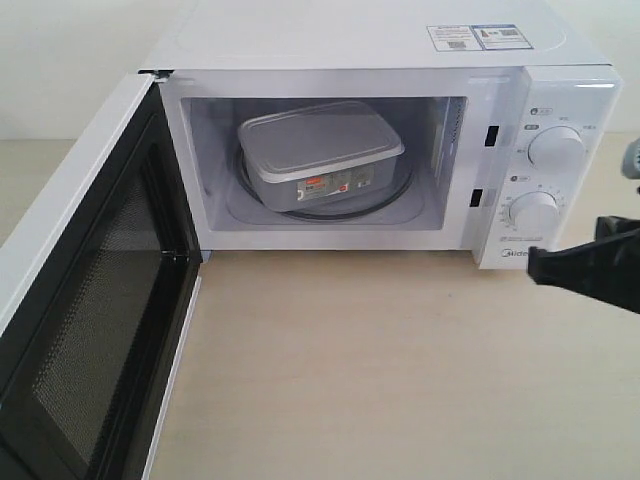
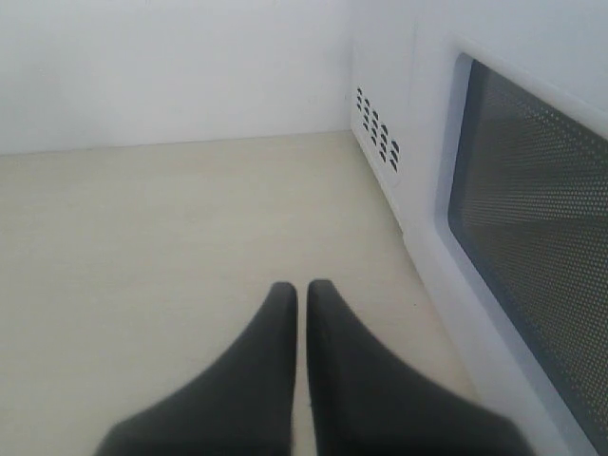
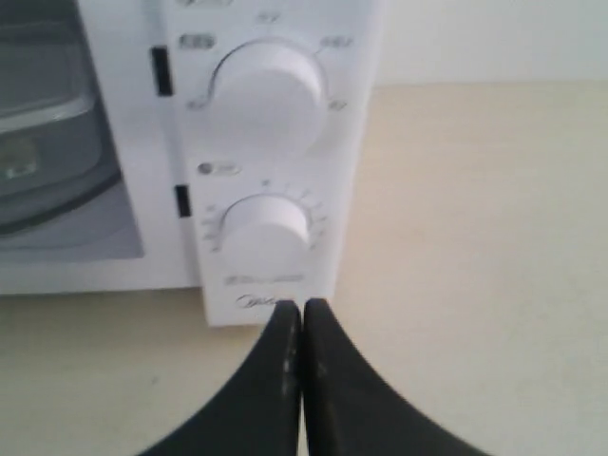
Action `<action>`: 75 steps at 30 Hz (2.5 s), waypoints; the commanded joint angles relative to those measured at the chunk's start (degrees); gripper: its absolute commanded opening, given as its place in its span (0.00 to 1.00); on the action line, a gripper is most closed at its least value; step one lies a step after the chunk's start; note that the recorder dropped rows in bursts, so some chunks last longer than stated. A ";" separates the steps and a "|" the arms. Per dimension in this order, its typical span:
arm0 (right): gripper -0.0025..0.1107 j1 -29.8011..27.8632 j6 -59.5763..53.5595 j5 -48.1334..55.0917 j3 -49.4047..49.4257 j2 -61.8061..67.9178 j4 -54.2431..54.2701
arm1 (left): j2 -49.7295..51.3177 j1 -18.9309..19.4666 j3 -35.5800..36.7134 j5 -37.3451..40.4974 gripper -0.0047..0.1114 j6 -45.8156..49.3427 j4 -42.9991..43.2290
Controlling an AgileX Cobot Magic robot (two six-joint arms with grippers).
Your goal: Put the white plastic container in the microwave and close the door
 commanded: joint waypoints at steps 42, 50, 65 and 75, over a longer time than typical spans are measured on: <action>0.02 -0.19 -18.32 -5.93 0.21 -19.64 9.84 | 1.81 0.06 -12.12 -19.16 0.08 -1.48 0.02; 0.02 -0.19 -18.32 -5.93 0.21 -19.64 9.84 | 15.85 0.06 -31.30 -1.64 0.08 1.22 0.02; 0.02 -0.19 -18.31 -6.04 0.21 -19.64 9.84 | 19.45 0.06 -33.32 -8.98 0.08 1.57 0.02; 0.02 -0.19 -18.31 -6.04 0.21 -19.64 9.61 | 19.45 0.06 -33.32 -6.17 0.08 1.57 -0.65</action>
